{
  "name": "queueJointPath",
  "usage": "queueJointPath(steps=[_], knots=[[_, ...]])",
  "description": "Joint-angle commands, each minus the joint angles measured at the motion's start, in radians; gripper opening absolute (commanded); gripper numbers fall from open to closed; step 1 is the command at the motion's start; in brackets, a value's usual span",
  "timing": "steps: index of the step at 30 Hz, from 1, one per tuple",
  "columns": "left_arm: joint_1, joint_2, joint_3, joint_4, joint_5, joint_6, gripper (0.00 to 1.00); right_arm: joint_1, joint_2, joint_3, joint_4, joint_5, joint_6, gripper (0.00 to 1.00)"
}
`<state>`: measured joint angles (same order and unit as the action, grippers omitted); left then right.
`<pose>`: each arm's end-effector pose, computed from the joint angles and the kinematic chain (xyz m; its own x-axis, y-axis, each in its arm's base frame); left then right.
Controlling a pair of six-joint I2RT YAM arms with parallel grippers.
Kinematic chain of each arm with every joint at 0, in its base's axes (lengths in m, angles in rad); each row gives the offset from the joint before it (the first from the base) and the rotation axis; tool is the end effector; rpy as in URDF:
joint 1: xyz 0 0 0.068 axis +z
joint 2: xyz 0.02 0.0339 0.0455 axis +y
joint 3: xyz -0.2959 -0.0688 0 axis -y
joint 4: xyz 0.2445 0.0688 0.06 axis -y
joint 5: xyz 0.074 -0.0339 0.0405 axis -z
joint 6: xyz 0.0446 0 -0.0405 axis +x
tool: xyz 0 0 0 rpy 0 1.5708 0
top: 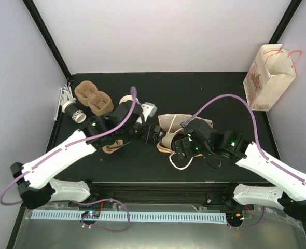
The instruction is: Pack the takeout coffee
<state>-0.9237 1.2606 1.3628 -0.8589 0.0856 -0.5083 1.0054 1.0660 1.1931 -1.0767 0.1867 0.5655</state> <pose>0.1494 -0.2041 0.3986 -0.7667 0.2103 -0.6066 0.5257 0.7480 -0.4052 0.1036 0.1479 0.3672 -0.7814 -0.2488 -0.5723 -0.4182 0.8894 0.1844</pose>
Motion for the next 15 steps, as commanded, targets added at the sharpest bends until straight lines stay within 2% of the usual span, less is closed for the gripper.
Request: queueJointPath(steps=[1,8,12,15], knots=[[0.009,-0.123,-0.033,0.039,-0.121,-0.022,0.99,0.002,0.015,0.005,0.017,-0.014,-0.022,1.00],[0.057,-0.286,-0.150,0.099,-0.169,-0.164,0.99,0.002,0.031,0.002,0.032,-0.015,-0.024,1.00],[0.074,-0.365,-0.246,0.270,-0.002,-0.128,0.99,0.002,0.039,0.000,0.041,-0.018,-0.022,1.00],[0.074,-0.332,-0.254,0.307,0.101,-0.163,0.94,0.002,0.042,0.000,0.046,-0.021,-0.023,1.00]])
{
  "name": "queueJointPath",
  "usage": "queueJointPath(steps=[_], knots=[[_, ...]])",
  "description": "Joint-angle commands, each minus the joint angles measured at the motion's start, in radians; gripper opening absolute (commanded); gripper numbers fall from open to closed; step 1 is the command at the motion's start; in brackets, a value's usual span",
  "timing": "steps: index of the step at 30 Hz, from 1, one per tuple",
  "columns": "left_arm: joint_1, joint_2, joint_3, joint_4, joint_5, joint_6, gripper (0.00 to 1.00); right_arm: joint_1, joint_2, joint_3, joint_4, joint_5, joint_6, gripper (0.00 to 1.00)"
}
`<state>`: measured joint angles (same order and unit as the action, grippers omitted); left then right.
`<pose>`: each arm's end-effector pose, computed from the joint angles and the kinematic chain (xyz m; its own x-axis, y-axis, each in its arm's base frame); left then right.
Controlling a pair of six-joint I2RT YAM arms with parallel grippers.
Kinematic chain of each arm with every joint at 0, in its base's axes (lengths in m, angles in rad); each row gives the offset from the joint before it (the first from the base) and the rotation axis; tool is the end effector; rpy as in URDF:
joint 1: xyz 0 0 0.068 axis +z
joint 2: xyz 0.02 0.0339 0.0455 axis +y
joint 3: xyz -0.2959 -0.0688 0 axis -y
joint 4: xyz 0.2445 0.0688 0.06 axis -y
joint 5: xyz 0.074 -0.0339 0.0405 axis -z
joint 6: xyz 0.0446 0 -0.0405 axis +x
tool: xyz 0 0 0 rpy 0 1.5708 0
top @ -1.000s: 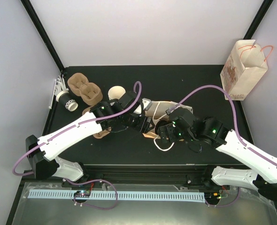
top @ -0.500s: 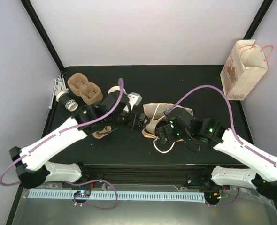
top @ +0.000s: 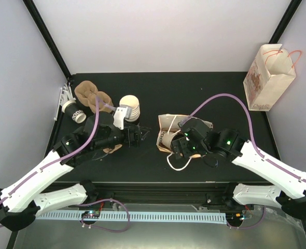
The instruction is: Pack the takeout coffee
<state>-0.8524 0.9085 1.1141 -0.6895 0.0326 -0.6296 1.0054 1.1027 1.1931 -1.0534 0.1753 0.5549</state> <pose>0.1109 -0.1290 0.4003 -0.7017 -0.0915 -0.7065 0.4432 0.7204 -0.5335 0.1094 0.1579 0.3626 -0.7837 -0.2669 -0.5608 -0.4296 0.8851 0.1792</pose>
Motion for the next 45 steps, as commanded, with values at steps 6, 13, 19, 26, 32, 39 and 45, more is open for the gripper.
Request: queueJointPath(steps=[6,13,19,26,32,39,45], knots=[[-0.029,0.185,0.074,0.042,0.263,-0.053,0.79,0.002,0.010,0.005,0.026,-0.016,-0.018,1.00],[-0.072,0.348,0.233,-0.163,0.072,0.021,0.71,0.002,0.004,0.002,0.026,-0.019,-0.015,1.00],[-0.092,0.429,0.288,-0.218,-0.063,0.046,0.53,0.002,0.001,0.006,0.022,-0.023,-0.011,1.00],[-0.095,0.475,0.311,-0.276,-0.183,0.066,0.03,0.002,-0.051,0.050,0.009,0.027,0.004,1.00],[-0.096,0.465,0.309,-0.295,-0.244,0.089,0.02,0.002,-0.126,0.100,0.020,0.076,0.016,1.00],[-0.096,0.450,0.309,-0.309,-0.260,0.116,0.02,0.002,-0.251,0.107,0.069,0.165,0.044,1.00],[-0.096,0.418,0.305,-0.290,-0.231,0.157,0.01,0.002,-0.295,0.100,0.042,0.274,0.080,1.00]])
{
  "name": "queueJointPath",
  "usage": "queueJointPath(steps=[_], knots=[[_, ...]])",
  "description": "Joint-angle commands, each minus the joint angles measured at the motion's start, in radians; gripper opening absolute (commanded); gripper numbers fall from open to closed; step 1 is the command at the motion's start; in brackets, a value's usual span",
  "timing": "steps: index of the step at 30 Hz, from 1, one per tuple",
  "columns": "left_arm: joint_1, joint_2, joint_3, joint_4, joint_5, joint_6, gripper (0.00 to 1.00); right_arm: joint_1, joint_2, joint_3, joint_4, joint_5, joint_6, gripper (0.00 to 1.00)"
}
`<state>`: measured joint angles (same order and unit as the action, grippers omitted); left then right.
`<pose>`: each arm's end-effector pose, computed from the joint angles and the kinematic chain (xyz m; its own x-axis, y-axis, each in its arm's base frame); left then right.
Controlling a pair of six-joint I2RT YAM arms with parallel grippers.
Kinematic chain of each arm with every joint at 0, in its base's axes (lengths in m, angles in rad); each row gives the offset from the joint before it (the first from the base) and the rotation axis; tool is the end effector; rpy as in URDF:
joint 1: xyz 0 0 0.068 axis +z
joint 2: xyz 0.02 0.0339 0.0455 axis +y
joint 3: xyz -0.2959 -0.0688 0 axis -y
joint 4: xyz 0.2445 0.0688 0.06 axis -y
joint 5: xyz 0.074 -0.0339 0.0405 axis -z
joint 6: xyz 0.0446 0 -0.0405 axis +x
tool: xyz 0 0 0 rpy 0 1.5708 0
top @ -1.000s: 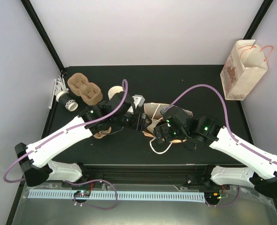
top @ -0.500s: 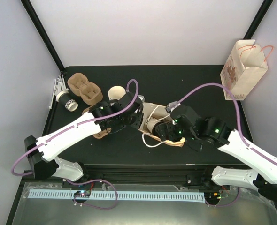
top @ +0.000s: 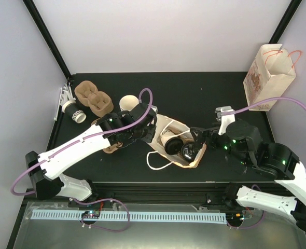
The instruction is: Pack the takeout coffee
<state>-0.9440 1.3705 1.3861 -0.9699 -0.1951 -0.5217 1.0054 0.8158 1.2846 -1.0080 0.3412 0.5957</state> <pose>0.1670 -0.2158 0.3712 -0.7781 0.2409 -0.5801 0.3933 0.9069 -0.1510 0.0704 0.0830 0.4334 -0.5878 0.0604 -0.8067 -0.3770 0.8619 0.3393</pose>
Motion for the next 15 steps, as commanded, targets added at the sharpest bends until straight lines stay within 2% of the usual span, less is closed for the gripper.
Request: queueJointPath(steps=[1,4,6,11,15], knots=[[-0.004,-0.052,0.032,-0.008,0.002,0.059,0.01,0.002,-0.004,0.010,-0.024,0.128,0.056,1.00],[-0.004,-0.080,0.014,-0.003,0.011,0.092,0.02,-0.001,0.029,0.027,-0.120,0.209,0.106,1.00],[-0.004,-0.111,-0.011,0.005,0.014,0.112,0.02,-0.022,0.061,0.046,-0.173,0.205,0.093,1.00],[-0.004,-0.212,-0.112,0.060,0.024,0.142,0.01,-0.155,0.115,0.041,-0.146,0.009,0.014,1.00],[-0.004,-0.296,-0.216,0.151,0.060,0.169,0.02,-0.179,0.110,0.005,-0.040,-0.167,-0.036,1.00]])
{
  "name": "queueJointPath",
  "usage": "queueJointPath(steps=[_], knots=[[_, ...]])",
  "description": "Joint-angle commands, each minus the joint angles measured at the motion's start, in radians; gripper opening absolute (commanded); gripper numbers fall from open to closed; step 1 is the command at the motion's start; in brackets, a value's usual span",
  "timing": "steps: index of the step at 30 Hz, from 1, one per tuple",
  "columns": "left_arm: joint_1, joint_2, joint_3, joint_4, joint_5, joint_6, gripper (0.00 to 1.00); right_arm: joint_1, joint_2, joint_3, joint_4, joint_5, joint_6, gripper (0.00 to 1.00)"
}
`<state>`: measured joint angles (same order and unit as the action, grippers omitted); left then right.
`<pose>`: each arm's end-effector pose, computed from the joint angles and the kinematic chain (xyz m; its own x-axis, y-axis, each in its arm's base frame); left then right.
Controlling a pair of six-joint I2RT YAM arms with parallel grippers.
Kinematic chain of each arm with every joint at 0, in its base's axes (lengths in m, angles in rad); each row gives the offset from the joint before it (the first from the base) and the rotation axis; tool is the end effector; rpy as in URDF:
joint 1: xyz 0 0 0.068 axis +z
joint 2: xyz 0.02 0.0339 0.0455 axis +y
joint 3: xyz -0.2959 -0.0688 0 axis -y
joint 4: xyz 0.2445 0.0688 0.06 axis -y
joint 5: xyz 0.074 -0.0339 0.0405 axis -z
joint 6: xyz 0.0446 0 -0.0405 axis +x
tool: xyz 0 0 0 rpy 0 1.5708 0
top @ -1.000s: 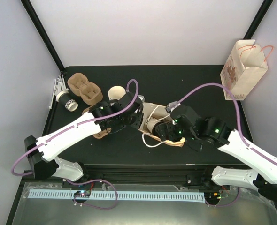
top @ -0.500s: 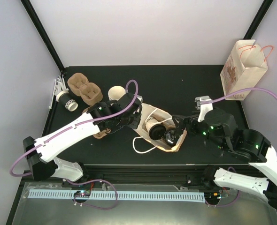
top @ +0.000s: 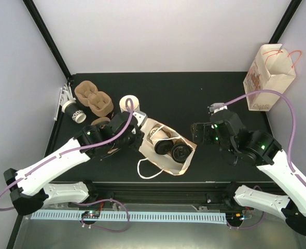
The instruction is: Pack the takeout coffee
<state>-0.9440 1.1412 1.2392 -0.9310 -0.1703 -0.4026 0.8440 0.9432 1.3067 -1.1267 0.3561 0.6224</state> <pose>0.1314 -0.1685 0.3789 -0.6859 0.2887 -0.6680 0.5028 0.8516 -0.1482 0.1027 0.0921 0.4160 -0.6839 0.0531 -0.7276 -0.1653 0.9601 0.2255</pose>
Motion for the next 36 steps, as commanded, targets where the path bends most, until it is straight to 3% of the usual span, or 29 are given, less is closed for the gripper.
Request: queueJointPath(steps=[1,11,17,22,27,32,36], knots=[[-0.004,-0.089,-0.094,0.140,0.044,0.058,0.02,-0.018,-0.018,-0.025,0.108,-0.233,-0.076,0.99],[-0.005,-0.268,-0.269,0.290,0.104,0.102,0.02,-0.017,-0.009,-0.125,0.207,-0.667,-0.166,0.86],[-0.007,-0.360,-0.376,0.359,0.155,0.112,0.01,-0.007,-0.044,-0.239,0.240,-0.799,-0.156,0.80],[-0.010,-0.379,-0.410,0.367,0.177,0.111,0.02,-0.004,-0.046,-0.250,0.221,-0.779,-0.160,0.82],[-0.010,-0.362,-0.385,0.347,0.183,0.105,0.02,-0.004,-0.030,-0.177,0.169,-0.669,-0.180,0.90],[-0.010,-0.318,-0.315,0.267,0.125,0.040,0.02,0.011,0.001,0.023,0.048,-0.534,-0.203,0.84],[-0.010,-0.283,-0.269,0.227,0.088,-0.041,0.01,0.154,0.087,0.211,-0.062,-0.425,-0.205,0.81]])
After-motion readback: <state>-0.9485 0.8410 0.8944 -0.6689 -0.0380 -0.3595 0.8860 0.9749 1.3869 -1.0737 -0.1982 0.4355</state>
